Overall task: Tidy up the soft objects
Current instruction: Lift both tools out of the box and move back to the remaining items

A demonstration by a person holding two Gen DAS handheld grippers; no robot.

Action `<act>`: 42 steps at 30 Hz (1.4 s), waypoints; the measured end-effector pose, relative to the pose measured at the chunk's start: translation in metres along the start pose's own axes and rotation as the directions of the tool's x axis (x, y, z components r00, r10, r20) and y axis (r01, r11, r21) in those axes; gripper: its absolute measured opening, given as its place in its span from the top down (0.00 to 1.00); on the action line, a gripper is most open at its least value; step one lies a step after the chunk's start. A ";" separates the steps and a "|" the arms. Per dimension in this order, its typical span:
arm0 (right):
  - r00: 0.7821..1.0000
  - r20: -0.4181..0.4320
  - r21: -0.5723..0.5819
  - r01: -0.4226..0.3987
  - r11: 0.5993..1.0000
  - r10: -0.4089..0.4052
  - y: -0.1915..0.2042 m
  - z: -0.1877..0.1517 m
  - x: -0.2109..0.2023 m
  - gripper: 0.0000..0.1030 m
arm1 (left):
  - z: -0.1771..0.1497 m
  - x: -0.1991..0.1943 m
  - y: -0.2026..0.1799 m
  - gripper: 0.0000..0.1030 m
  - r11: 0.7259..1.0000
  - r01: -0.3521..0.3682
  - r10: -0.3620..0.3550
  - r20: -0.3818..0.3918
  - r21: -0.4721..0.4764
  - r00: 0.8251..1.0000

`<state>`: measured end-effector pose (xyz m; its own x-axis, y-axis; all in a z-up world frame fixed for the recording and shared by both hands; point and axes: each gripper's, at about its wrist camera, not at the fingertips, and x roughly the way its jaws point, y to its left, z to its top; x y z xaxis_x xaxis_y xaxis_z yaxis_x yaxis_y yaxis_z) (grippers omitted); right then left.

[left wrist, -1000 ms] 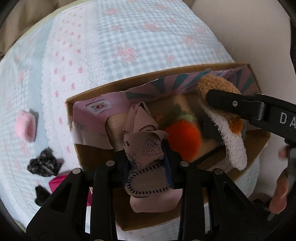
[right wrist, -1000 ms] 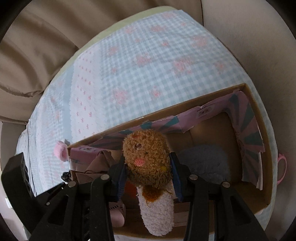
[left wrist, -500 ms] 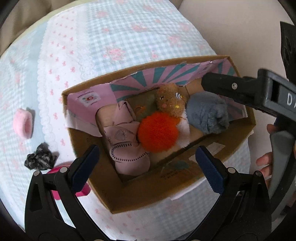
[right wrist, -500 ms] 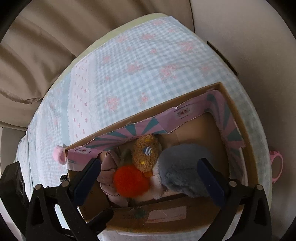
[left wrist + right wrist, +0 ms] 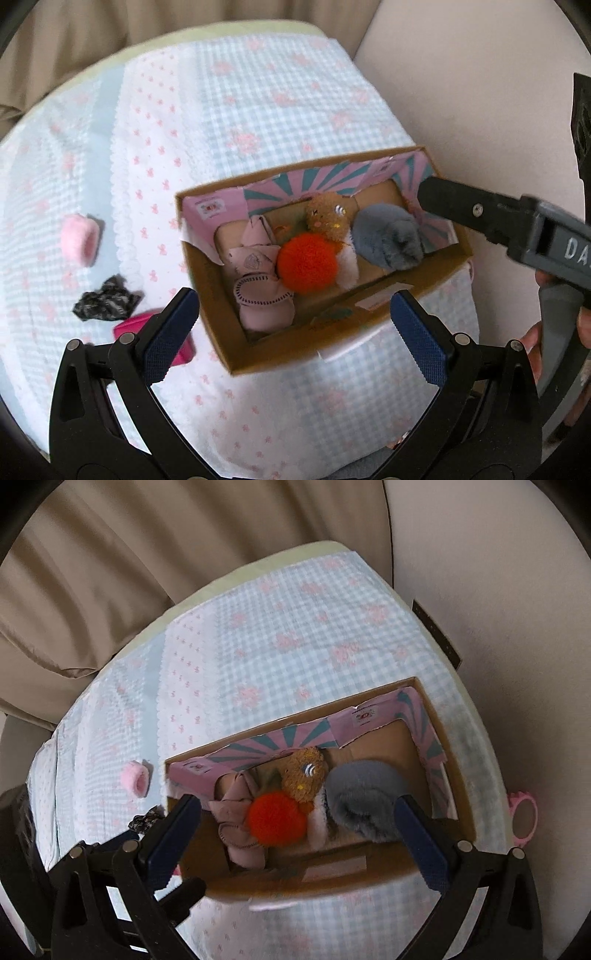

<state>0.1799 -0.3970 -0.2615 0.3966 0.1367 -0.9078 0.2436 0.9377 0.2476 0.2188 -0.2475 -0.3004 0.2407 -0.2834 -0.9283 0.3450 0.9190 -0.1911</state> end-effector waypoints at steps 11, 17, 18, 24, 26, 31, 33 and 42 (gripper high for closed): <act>0.977 0.204 -0.146 0.095 0.985 -0.064 0.049 -0.025 -0.111 0.00 | -0.020 -0.128 0.010 0.00 1.000 -0.029 0.030 0.216 -0.009 0.976; 0.949 0.310 -0.190 0.128 0.974 -0.064 0.073 -0.049 -0.171 0.00 | -0.044 -0.204 0.031 0.00 0.996 -0.080 0.089 0.359 -0.041 0.929; 0.944 0.323 -0.191 0.132 0.973 -0.064 0.076 -0.052 -0.176 0.00 | -0.048 -0.211 0.033 0.00 0.995 -0.087 0.099 0.371 -0.047 0.924; 0.922 0.384 -0.196 0.135 0.971 -0.050 0.093 -0.070 -0.203 0.00 | -0.077 -0.257 0.065 0.00 0.988 -0.128 0.155 0.445 -0.090 0.882; 0.913 0.406 -0.208 0.136 0.969 -0.042 0.103 -0.075 -0.208 0.00 | -0.087 -0.265 0.072 0.00 0.983 -0.160 0.185 0.457 -0.094 0.870; 0.915 0.403 -0.250 0.131 0.959 -0.020 0.132 -0.089 -0.203 0.00 | -0.111 -0.276 0.102 0.00 0.976 -0.190 0.218 0.477 -0.107 0.851; 0.916 0.400 -0.271 0.128 0.954 -0.009 0.144 -0.095 -0.199 0.00 | -0.119 -0.276 0.115 0.00 0.978 -0.182 0.208 0.478 -0.100 0.853; 0.943 0.333 -0.380 0.108 0.919 0.027 0.204 -0.110 -0.152 0.00 | -0.141 -0.250 0.192 0.00 0.972 -0.206 0.233 0.417 -0.110 0.878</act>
<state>0.0723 -0.1914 -0.1101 0.6747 0.0477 -0.7366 -0.0699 0.9976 0.0006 0.0966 0.0384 -0.1498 0.6702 -0.1488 -0.7271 0.1862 0.9821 -0.0294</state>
